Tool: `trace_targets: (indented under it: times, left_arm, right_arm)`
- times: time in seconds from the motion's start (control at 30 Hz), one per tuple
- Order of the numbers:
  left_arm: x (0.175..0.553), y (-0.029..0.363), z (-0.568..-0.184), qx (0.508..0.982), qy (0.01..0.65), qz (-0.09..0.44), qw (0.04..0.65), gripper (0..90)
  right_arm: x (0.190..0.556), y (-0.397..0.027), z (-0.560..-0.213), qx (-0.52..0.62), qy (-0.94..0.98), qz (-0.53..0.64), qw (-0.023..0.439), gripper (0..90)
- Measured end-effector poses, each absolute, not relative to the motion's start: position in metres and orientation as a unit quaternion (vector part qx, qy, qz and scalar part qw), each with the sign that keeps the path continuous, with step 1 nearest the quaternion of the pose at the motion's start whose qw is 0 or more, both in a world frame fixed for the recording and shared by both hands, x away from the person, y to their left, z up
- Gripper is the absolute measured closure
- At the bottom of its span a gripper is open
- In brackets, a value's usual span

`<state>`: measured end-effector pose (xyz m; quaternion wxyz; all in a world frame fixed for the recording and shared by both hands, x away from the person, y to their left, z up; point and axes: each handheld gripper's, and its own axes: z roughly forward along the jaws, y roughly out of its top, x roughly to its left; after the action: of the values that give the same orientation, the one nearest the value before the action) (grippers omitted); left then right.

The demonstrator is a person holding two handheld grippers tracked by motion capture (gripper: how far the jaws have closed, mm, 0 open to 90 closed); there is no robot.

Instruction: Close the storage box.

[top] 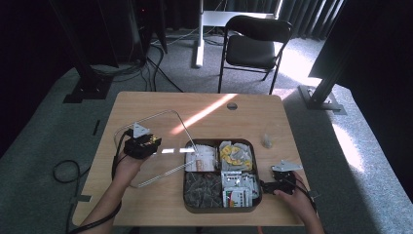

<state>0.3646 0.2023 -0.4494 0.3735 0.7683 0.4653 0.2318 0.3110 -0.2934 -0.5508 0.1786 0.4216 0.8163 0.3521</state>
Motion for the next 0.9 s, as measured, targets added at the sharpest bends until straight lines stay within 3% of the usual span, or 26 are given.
trace_targets:
  times: [0.9]
  left_arm:
    - [0.35,0.146,-0.443,0.809,0.386,0.202,0.395,59.2]
  right_arm:
    - [0.311,-0.293,-0.551,0.422,0.816,0.352,0.179,12.5]
